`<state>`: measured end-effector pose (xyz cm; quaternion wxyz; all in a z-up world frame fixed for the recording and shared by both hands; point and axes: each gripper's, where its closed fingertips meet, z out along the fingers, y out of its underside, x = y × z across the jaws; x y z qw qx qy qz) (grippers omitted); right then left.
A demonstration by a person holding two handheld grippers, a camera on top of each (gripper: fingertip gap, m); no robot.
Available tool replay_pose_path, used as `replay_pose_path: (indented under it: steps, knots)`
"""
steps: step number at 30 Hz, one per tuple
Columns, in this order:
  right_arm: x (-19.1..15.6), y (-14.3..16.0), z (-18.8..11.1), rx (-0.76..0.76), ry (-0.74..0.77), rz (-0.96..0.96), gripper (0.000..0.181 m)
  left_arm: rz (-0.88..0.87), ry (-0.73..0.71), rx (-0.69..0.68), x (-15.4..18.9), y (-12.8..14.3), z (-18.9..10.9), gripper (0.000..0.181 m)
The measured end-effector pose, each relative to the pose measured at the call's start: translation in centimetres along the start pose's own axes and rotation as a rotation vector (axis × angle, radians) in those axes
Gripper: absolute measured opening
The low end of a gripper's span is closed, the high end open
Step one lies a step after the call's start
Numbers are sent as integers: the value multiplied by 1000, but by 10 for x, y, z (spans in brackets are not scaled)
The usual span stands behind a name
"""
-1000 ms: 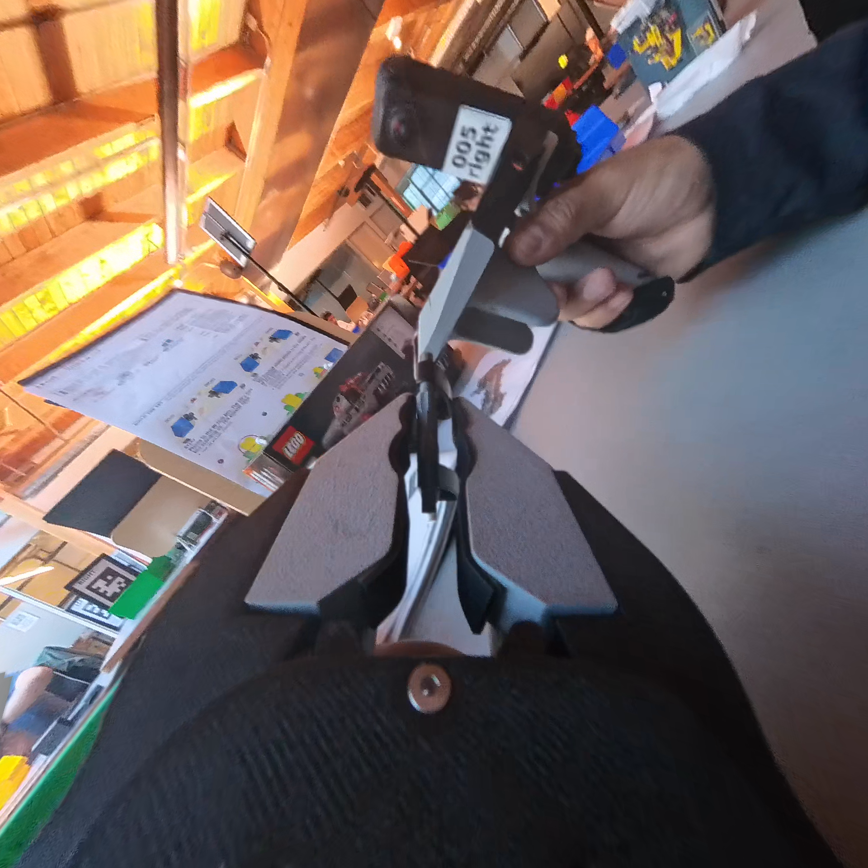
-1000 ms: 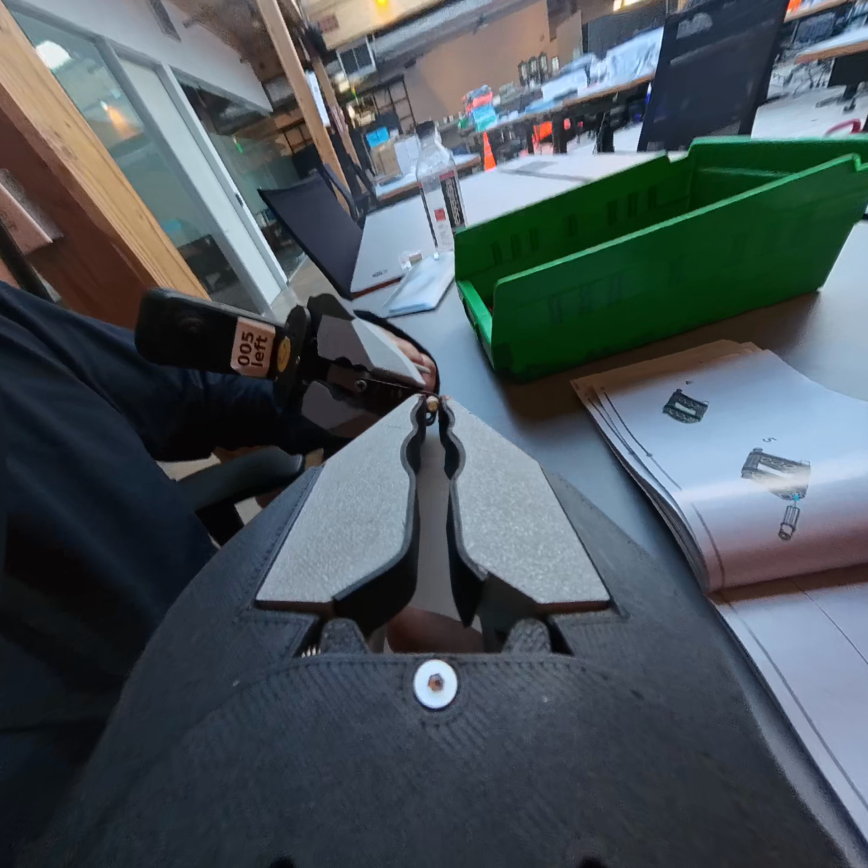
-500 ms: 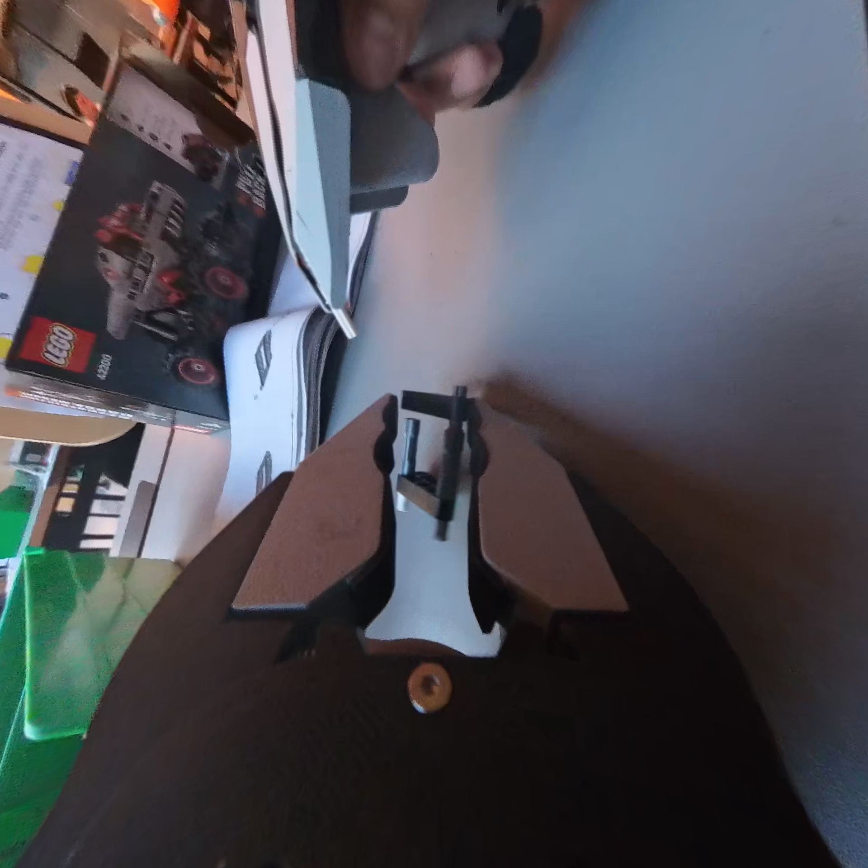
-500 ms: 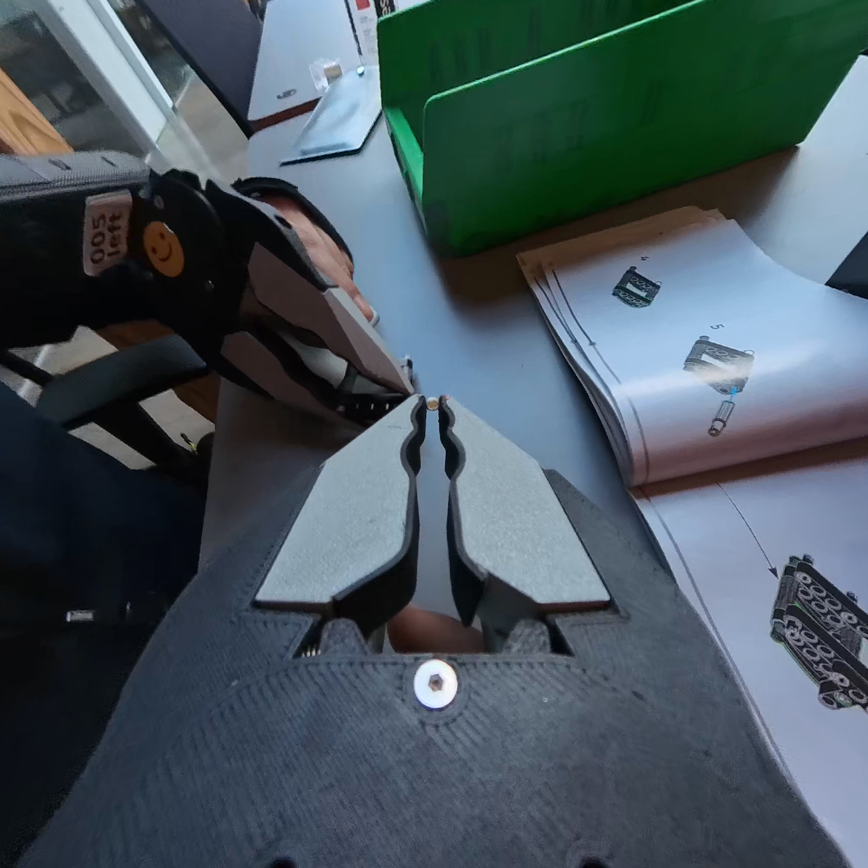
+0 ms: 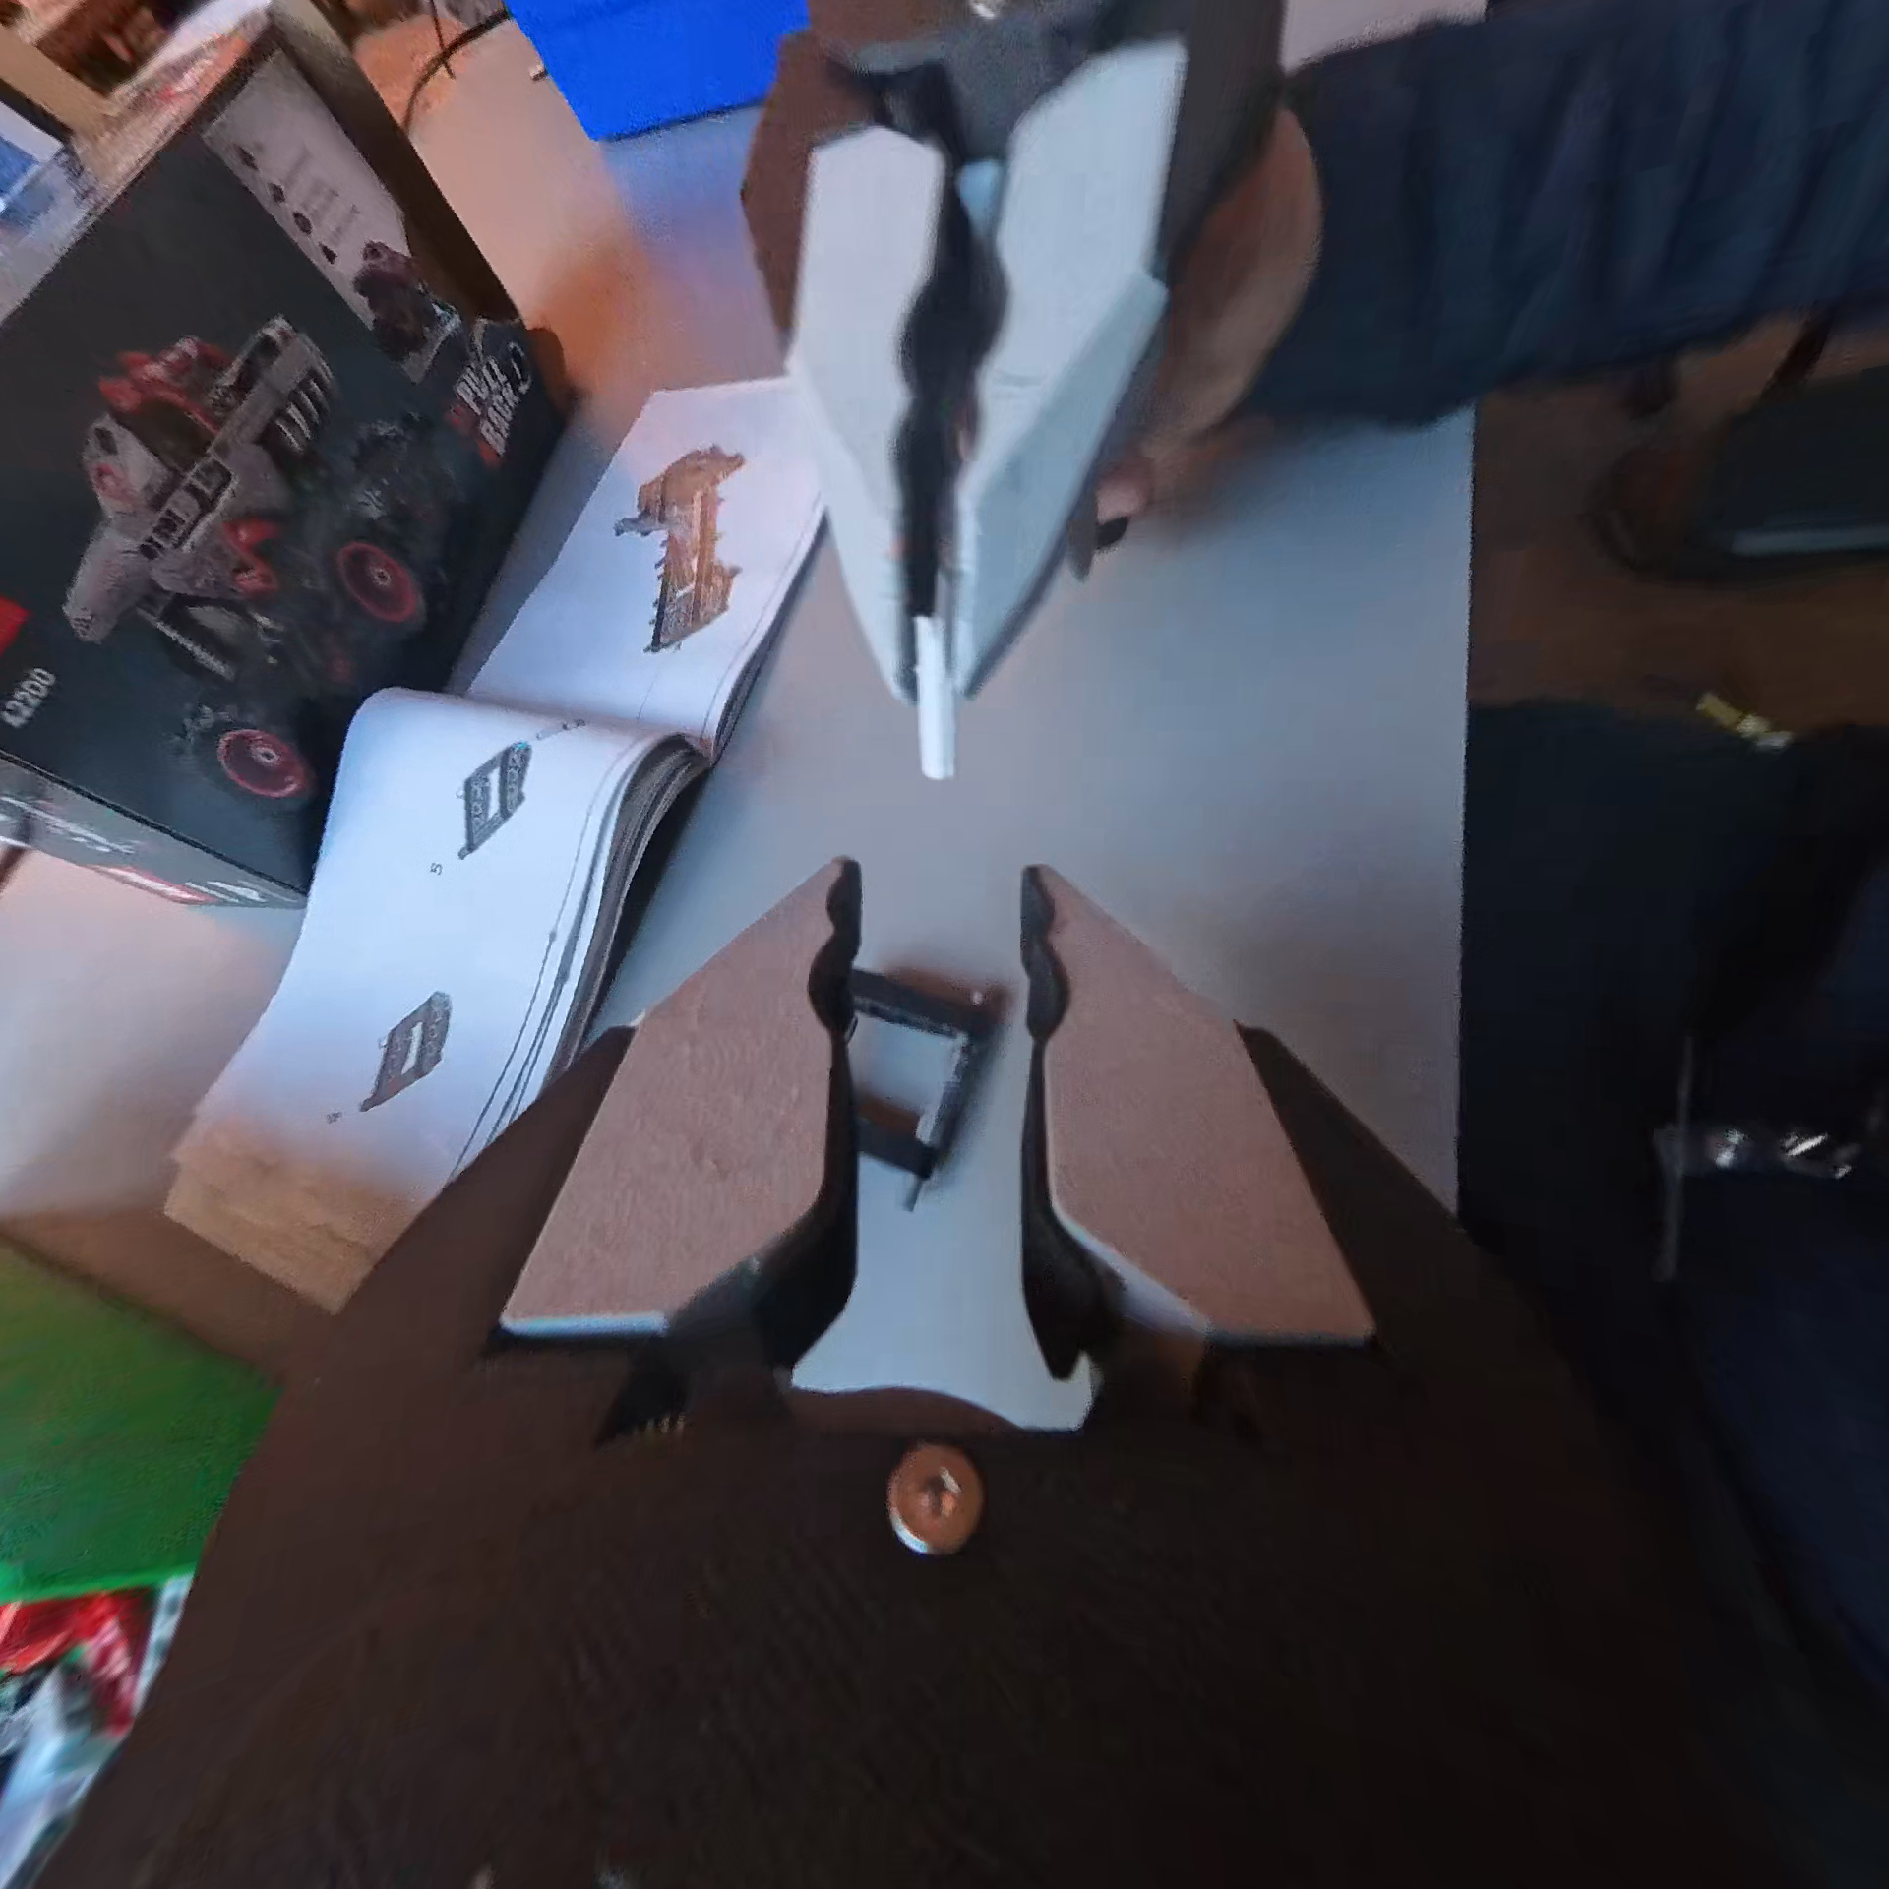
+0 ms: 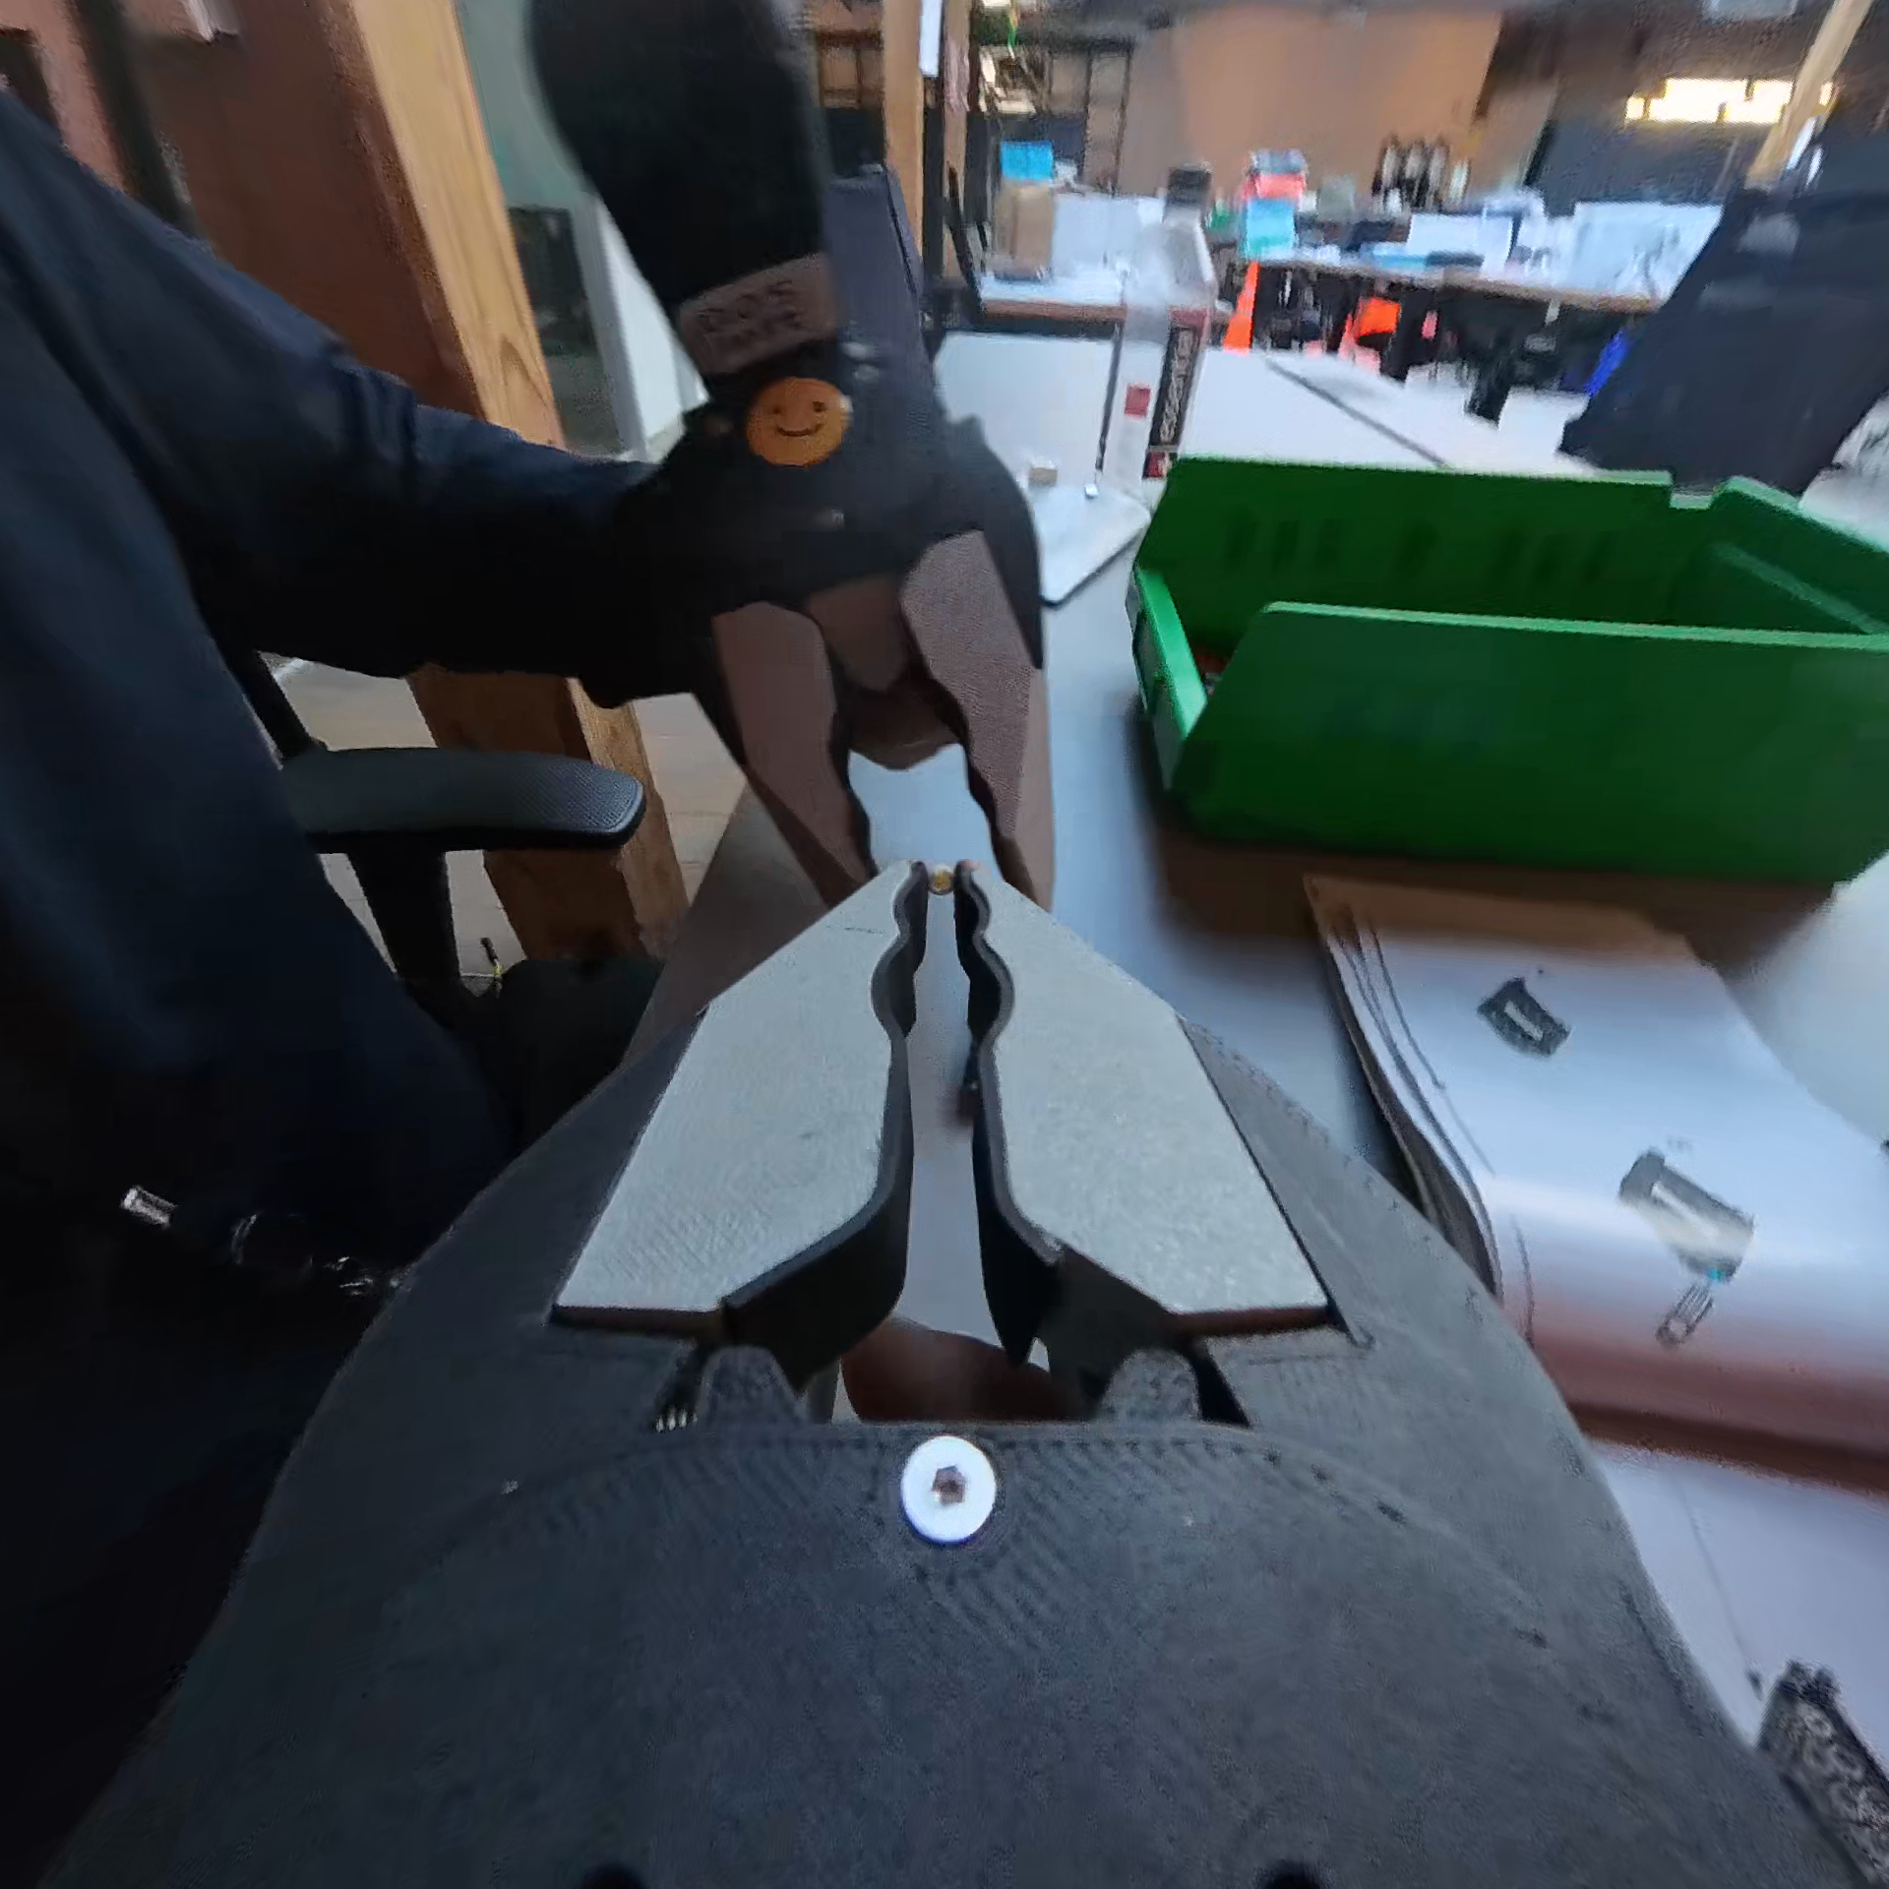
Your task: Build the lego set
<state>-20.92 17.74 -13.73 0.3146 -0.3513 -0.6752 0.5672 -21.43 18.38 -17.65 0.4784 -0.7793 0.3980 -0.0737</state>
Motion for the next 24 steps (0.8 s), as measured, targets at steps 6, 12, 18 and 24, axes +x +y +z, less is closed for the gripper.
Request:
replay_pose_path:
  steps: [6,12,18,24]
  knots:
    - [-1,-3,-2,24,10,-54,2,-54,72,83,-2,-19,3,0]
    - [-2,1,0,-5,18,-102,2,-70,73,72,-4,-15,2,8]
    - [0,6,3,-28,39,-134,2,-106,111,105,-1,-18,-1,14]
    - [3,15,6,-85,68,-169,2,11,72,16,-1,-10,1,1]
